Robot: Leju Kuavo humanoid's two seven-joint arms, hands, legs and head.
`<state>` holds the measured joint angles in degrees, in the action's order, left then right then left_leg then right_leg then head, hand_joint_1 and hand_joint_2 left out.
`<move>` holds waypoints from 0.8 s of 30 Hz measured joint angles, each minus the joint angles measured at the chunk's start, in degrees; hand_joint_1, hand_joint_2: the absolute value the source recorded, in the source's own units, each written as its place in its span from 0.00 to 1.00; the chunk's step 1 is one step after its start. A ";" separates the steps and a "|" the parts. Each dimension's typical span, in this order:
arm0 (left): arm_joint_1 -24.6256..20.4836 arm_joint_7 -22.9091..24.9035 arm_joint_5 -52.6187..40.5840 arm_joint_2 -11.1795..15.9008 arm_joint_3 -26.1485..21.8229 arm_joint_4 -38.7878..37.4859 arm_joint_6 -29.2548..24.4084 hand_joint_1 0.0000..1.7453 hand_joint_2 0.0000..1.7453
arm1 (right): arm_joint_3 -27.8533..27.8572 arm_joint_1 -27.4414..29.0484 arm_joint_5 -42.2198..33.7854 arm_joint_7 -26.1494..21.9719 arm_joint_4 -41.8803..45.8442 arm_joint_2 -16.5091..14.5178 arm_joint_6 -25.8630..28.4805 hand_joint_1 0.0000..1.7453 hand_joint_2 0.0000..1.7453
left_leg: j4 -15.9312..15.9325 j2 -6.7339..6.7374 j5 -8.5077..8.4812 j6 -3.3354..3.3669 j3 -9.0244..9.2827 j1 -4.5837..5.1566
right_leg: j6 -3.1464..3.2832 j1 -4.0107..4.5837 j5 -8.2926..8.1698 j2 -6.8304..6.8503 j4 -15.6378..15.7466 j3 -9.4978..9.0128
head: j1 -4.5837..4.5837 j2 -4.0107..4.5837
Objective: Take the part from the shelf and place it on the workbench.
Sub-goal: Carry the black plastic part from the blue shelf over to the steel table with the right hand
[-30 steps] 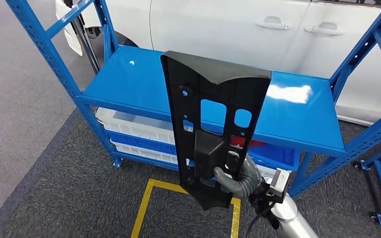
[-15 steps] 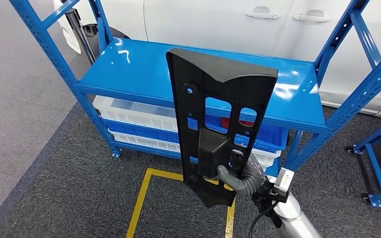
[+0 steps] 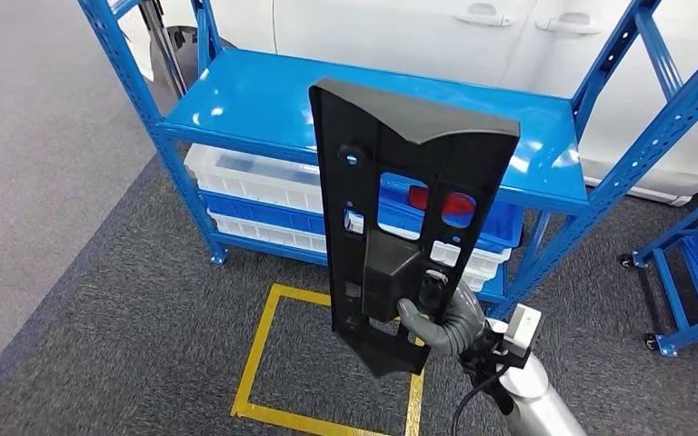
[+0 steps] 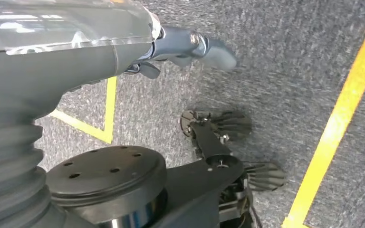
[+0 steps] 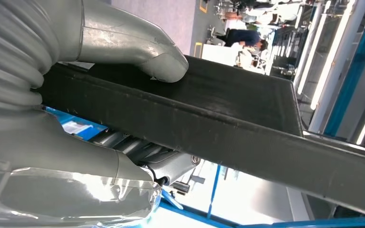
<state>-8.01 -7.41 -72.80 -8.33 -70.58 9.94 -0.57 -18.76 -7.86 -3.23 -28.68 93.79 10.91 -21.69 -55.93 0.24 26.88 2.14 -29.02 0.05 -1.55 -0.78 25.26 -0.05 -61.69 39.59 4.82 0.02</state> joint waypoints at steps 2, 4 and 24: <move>-0.01 0.00 -0.01 0.00 0.01 0.00 0.00 0.00 1.00 | 0.25 0.00 -0.02 -0.05 -0.02 -0.05 0.01 0.81 1.00 | -0.11 0.10 -1.32 0.39 -1.74 0.29 | -0.13 0.00 5.61 0.02 -7.45 1.78 | 0.01 0.00; 0.01 -0.22 -0.01 0.00 0.01 0.00 -0.01 0.00 1.00 | 0.42 0.03 -0.02 -0.13 -0.11 -0.08 0.04 0.81 1.00 | -0.28 0.16 -2.39 0.47 -3.58 0.56 | -0.08 0.05 6.44 0.02 -12.33 1.86 | 0.01 0.00; 0.49 -1.90 0.06 -0.07 0.29 0.00 -1.19 0.00 1.00 | 0.81 0.29 1.28 -0.99 -0.50 -1.35 0.91 0.81 1.00 | -3.82 2.72 -2.56 -4.14 -5.25 -0.95 | 1.14 0.08 3.22 4.11 5.53 -11.22 | 0.00 0.00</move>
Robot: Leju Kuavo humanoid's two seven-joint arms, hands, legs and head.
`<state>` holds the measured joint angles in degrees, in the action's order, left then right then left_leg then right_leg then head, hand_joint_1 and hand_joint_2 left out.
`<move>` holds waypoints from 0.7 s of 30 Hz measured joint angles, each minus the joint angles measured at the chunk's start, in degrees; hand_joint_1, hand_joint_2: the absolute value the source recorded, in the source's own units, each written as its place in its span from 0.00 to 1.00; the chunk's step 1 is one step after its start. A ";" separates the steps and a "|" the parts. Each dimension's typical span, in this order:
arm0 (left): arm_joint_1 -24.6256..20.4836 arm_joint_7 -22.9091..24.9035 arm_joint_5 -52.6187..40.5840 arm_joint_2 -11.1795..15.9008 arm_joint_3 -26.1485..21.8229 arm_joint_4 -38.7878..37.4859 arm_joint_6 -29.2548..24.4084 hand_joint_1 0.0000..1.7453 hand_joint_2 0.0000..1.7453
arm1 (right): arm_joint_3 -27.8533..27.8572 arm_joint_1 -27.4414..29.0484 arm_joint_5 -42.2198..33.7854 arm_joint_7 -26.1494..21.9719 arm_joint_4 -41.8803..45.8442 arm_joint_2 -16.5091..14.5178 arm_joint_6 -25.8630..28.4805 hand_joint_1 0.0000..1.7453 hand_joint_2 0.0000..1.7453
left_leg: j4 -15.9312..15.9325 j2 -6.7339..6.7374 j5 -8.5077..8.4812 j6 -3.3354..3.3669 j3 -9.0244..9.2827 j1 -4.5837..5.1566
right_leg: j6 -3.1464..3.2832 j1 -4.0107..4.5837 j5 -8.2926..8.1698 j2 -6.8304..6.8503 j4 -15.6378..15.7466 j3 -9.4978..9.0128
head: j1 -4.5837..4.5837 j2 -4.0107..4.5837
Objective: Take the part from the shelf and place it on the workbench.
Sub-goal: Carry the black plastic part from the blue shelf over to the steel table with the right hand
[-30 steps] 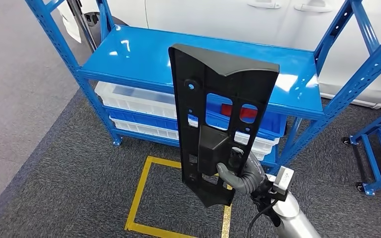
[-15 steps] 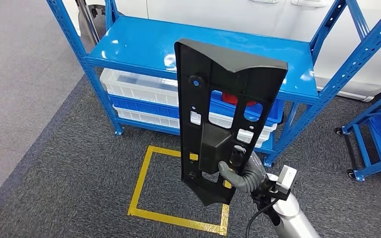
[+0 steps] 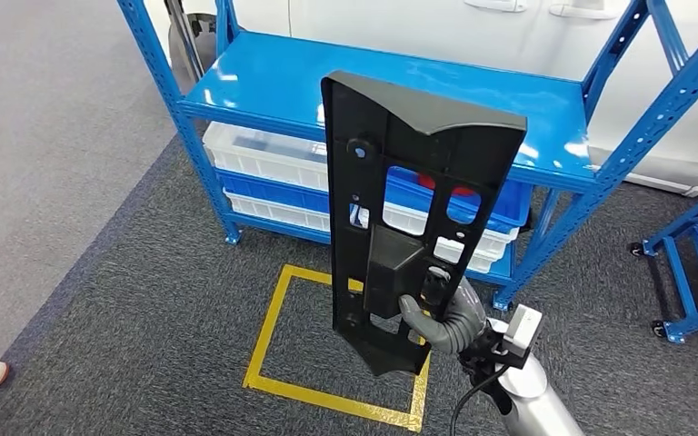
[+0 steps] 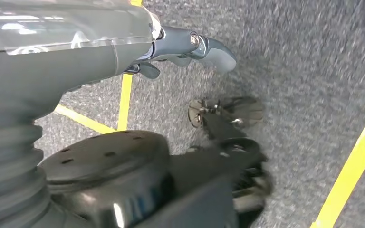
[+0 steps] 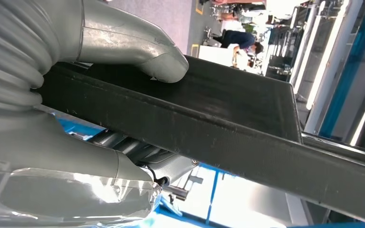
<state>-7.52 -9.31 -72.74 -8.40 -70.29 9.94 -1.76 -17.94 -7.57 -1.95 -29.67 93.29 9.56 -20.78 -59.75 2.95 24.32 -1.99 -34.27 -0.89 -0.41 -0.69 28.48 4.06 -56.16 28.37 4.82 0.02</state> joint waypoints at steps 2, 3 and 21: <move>-0.13 0.05 -0.04 0.02 0.00 0.00 0.00 0.00 1.00 | 0.00 0.08 0.12 -0.10 0.01 -0.02 0.10 0.81 1.00 | 1.02 0.07 0.40 1.30 0.40 0.52 | -0.55 0.23 0.27 0.87 -0.53 0.14 | -0.01 0.00; -0.13 0.10 -0.06 0.04 0.00 0.00 -0.01 0.00 1.00 | 0.00 0.10 0.15 -0.11 0.02 -0.03 0.10 0.81 1.00 | 1.11 -0.42 0.41 1.94 0.21 0.50 | -0.80 0.21 0.36 1.37 -0.64 0.10 | -0.01 0.00; 0.64 0.08 0.20 0.15 0.00 0.02 -0.15 0.00 1.00 | 0.31 0.34 0.22 -0.05 0.42 -0.50 -0.22 0.81 1.00 | -0.52 -7.46 -0.54 2.10 -3.13 1.60 | 1.38 0.40 -1.73 -4.83 -0.22 1.90 | 0.01 0.00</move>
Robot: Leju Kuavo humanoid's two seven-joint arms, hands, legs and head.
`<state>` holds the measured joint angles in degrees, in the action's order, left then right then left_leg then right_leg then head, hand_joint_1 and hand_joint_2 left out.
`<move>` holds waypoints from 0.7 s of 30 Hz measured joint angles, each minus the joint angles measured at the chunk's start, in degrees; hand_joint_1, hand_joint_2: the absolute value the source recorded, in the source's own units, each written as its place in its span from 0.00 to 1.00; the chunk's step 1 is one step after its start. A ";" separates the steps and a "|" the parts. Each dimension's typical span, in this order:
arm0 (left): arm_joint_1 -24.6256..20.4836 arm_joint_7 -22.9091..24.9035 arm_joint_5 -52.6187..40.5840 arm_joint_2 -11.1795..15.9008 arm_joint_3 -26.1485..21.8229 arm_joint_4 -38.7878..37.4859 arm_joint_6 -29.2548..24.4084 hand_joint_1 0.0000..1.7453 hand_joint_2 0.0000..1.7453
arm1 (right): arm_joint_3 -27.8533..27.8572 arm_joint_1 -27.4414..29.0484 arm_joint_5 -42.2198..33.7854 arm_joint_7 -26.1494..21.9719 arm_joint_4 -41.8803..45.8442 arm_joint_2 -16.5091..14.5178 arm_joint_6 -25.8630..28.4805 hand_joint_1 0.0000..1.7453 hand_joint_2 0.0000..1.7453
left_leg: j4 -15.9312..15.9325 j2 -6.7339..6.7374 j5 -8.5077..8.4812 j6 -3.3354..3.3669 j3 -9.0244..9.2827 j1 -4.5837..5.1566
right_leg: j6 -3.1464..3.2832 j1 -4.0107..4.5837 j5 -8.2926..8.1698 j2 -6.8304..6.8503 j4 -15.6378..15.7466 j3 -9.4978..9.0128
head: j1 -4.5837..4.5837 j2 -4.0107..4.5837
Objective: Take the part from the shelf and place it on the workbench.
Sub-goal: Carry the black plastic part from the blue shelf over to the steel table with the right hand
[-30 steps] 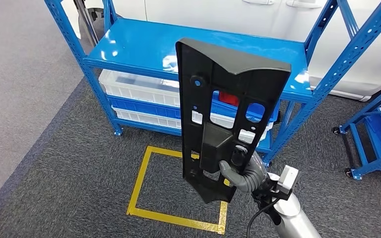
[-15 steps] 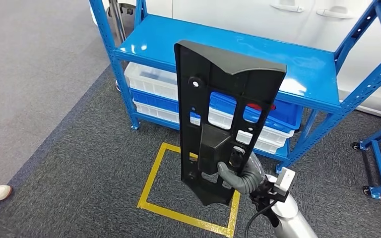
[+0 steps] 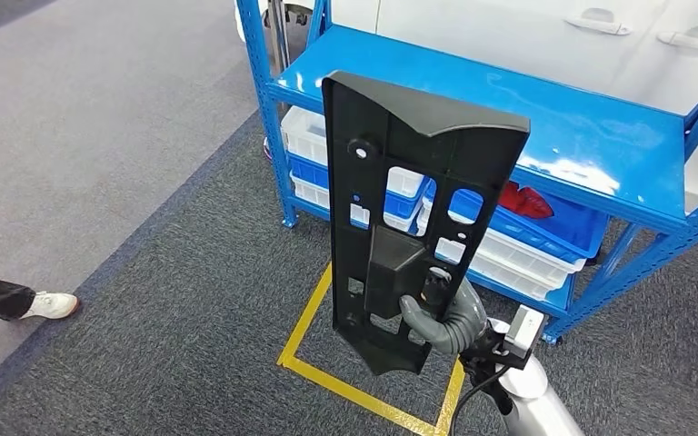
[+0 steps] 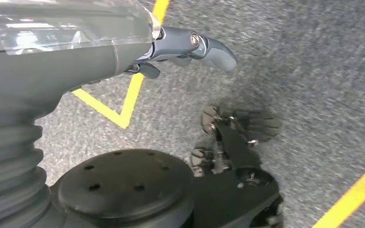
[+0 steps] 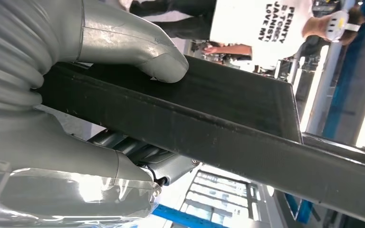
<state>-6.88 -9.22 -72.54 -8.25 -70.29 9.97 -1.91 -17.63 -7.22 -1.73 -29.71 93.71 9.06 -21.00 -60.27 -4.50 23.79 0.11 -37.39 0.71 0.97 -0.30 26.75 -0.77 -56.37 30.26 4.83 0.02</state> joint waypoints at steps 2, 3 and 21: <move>-0.04 -0.10 -0.03 0.01 0.00 0.00 -0.01 0.00 1.00 | 0.16 0.43 0.01 0.05 0.37 -0.13 0.02 0.81 1.00 | -6.59 2.73 4.28 -0.60 -2.62 -0.30 | 0.23 -0.06 -0.39 1.44 0.32 0.28 | 0.01 0.00; -0.05 -0.14 -0.07 0.01 0.00 0.00 -0.01 0.00 1.00 | 0.24 0.73 0.05 0.09 0.56 -0.15 0.04 0.81 1.00 | -10.36 3.37 6.17 -0.99 -3.98 -0.59 | 0.25 -0.04 -0.44 2.28 0.22 0.51 | 0.01 0.00; 0.19 0.24 0.43 0.00 0.02 0.00 -0.28 0.00 1.00 | 1.22 2.59 0.56 0.43 2.92 -0.17 0.04 0.81 1.00 | 2.17 1.57 0.64 1.51 3.48 -1.27 | -3.06 -0.65 6.75 0.88 -16.59 8.00 | -0.02 0.00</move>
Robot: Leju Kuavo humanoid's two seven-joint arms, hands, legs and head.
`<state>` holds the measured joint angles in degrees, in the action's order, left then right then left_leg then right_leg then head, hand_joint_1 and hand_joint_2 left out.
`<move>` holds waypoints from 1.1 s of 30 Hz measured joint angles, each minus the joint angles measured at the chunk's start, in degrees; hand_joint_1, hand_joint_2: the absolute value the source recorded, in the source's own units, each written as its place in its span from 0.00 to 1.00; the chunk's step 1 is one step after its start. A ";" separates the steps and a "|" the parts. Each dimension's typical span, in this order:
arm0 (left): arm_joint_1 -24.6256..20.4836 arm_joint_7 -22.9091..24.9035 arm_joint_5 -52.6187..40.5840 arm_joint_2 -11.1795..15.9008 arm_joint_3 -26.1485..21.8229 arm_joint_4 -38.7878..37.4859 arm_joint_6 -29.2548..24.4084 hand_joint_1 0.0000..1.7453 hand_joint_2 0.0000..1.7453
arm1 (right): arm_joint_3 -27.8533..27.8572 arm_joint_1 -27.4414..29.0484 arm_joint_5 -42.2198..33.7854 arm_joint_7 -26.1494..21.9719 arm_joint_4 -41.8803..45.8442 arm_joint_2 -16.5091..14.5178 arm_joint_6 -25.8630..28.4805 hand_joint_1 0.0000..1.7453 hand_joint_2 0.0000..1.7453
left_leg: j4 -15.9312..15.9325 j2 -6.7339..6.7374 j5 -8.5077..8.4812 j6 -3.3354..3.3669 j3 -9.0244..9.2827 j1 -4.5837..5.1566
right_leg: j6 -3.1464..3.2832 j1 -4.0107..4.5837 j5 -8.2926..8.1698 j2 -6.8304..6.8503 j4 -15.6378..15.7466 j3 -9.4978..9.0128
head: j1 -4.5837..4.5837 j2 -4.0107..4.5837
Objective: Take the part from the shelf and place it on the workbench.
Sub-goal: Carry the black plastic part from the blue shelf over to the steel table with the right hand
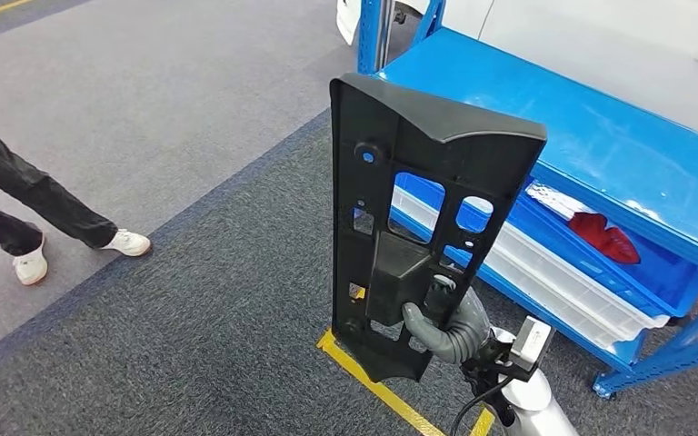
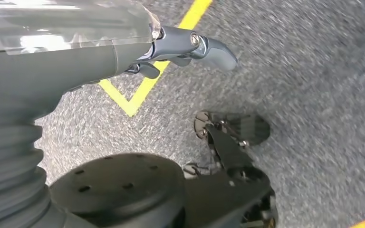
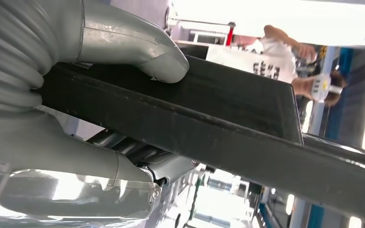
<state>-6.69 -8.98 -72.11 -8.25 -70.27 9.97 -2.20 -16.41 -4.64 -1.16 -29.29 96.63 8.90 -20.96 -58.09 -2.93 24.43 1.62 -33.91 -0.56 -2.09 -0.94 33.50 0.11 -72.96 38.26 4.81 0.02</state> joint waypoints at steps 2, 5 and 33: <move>0.04 0.01 0.01 -0.02 0.00 0.00 -0.14 0.00 1.00 | 0.01 -0.07 -0.01 0.00 0.00 0.00 -0.11 0.81 1.00 | -0.36 -1.60 -0.04 -0.24 -0.12 -0.02 | 0.30 -0.21 -3.81 -1.63 7.46 -3.77 | -0.01 0.00; -0.10 0.06 0.01 -0.04 0.00 0.00 -0.27 0.00 1.00 | 0.02 -0.12 -0.01 0.01 0.02 -0.02 -0.25 0.81 1.00 | -0.65 -3.67 -0.36 -1.22 -0.77 0.01 | 0.74 -0.33 -5.50 -4.43 14.24 -6.89 | 0.00 0.00; -0.32 0.51 -0.38 -0.10 -0.01 0.02 -0.22 0.00 1.00 | 0.77 0.19 -0.05 0.02 0.13 -0.20 -0.72 0.81 1.00 | -0.25 -2.01 0.08 0.13 0.04 0.37 | 0.39 -0.21 -4.55 -2.26 9.04 -4.27 | -0.01 0.00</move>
<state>-7.01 -8.48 -72.49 -8.34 -70.28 9.99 -2.42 -15.64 -4.45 -1.21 -29.27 96.76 8.70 -21.67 -58.34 -4.95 24.51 1.76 -33.87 -0.19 -1.70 -1.15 28.95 -2.15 -63.92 33.99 4.81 0.02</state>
